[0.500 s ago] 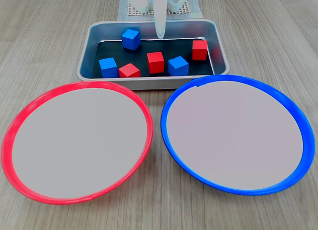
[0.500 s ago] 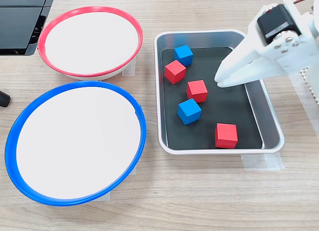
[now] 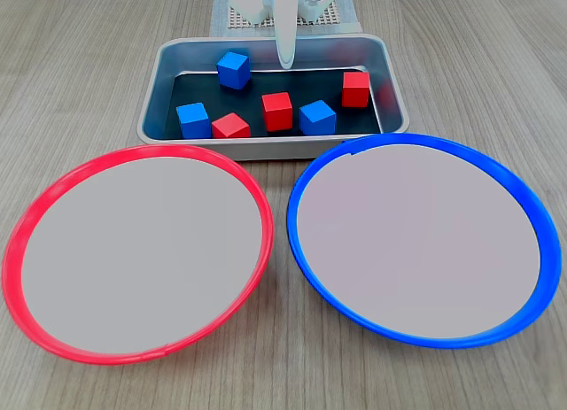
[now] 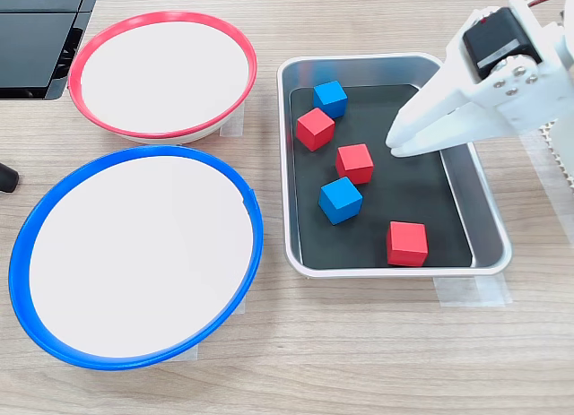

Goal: Move six blocks tray to matching dishes

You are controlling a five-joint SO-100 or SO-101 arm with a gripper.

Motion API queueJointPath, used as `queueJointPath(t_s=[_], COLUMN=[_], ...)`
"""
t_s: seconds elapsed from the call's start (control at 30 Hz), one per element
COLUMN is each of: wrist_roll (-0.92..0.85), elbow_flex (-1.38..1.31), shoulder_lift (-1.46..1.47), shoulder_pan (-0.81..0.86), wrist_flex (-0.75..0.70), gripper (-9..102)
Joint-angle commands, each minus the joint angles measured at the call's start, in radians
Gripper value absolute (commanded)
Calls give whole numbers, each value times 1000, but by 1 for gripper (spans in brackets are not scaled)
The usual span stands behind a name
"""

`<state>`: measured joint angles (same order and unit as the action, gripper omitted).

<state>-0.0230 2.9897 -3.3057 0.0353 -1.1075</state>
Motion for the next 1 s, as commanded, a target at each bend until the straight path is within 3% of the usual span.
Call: queueJointPath(t_s=[0.0,0.3,0.43,0.57,0.67,0.73,0.87,0.97], wrist_roll=[0,-6,-92,-499,-914,-1071,-1345,-1522], elbow_flex=[-3,-3,-21,-252,-601,-735,-854,-828], shoulder_lift=[-23,-23,11,255,594,736,930,996], shoulder_pan=[2,-2,-51,0,170,229,336,399], wrist_flex=[-2,-2,31,-124,-360,-434,-491,-425], gripper=[0,0,0,0,0,0,9,18])
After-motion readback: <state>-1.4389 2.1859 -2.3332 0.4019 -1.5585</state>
